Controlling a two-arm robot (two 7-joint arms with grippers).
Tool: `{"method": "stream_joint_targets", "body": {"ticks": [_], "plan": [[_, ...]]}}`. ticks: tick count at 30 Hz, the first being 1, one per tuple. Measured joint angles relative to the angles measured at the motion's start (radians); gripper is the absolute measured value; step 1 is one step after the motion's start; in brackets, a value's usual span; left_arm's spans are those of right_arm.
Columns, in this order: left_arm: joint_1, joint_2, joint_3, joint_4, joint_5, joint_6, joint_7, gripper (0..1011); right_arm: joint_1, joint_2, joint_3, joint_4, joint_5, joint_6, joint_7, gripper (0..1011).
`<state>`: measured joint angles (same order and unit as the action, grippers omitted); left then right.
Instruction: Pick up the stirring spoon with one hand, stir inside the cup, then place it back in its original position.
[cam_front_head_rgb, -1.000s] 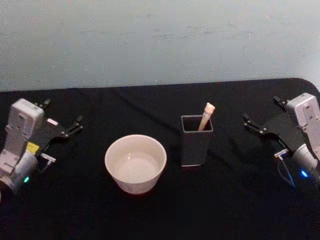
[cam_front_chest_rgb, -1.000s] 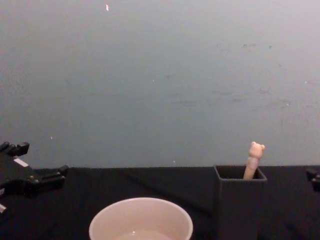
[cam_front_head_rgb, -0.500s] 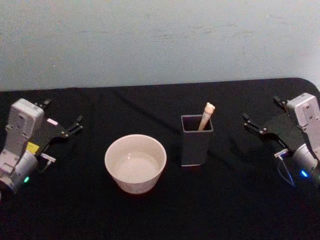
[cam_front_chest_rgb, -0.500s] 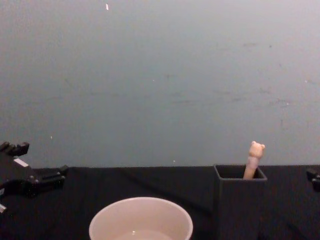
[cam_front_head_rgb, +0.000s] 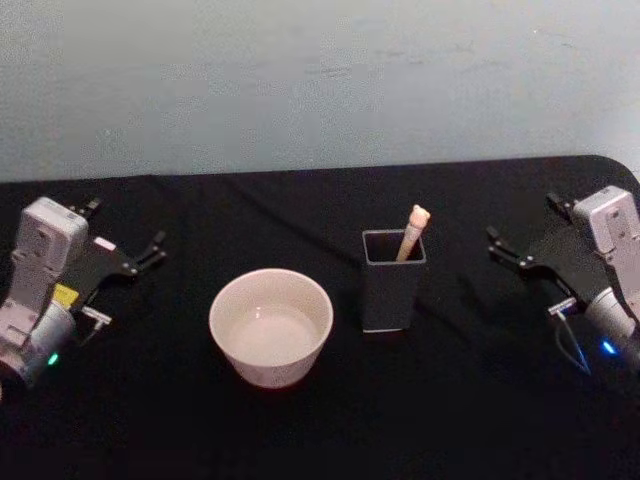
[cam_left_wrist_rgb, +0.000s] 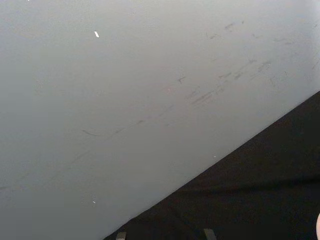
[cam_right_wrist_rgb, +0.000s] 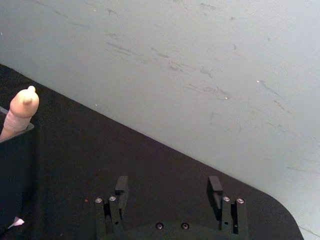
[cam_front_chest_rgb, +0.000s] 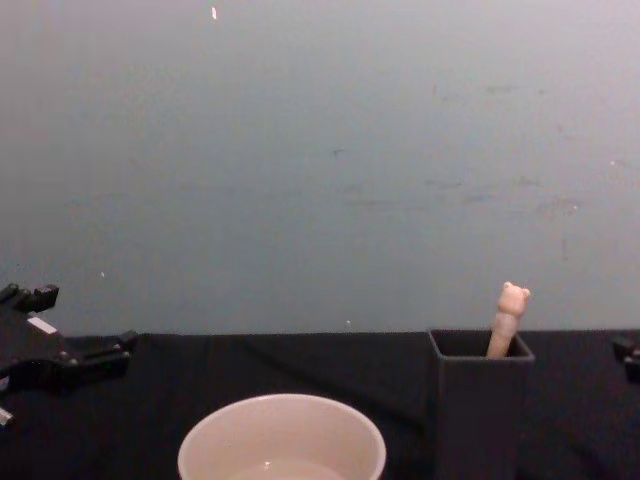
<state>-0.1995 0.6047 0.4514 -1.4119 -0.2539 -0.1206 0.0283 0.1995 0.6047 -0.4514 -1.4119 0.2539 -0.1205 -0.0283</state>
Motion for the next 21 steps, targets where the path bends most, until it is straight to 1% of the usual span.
{"method": "stream_joint_targets", "body": {"ticks": [21], "plan": [[0.000, 0.000, 0.000, 0.000, 0.000, 0.000, 0.000, 1001, 0.000, 0.000, 0.000, 0.000, 0.000, 0.000, 0.000, 1002]]}}
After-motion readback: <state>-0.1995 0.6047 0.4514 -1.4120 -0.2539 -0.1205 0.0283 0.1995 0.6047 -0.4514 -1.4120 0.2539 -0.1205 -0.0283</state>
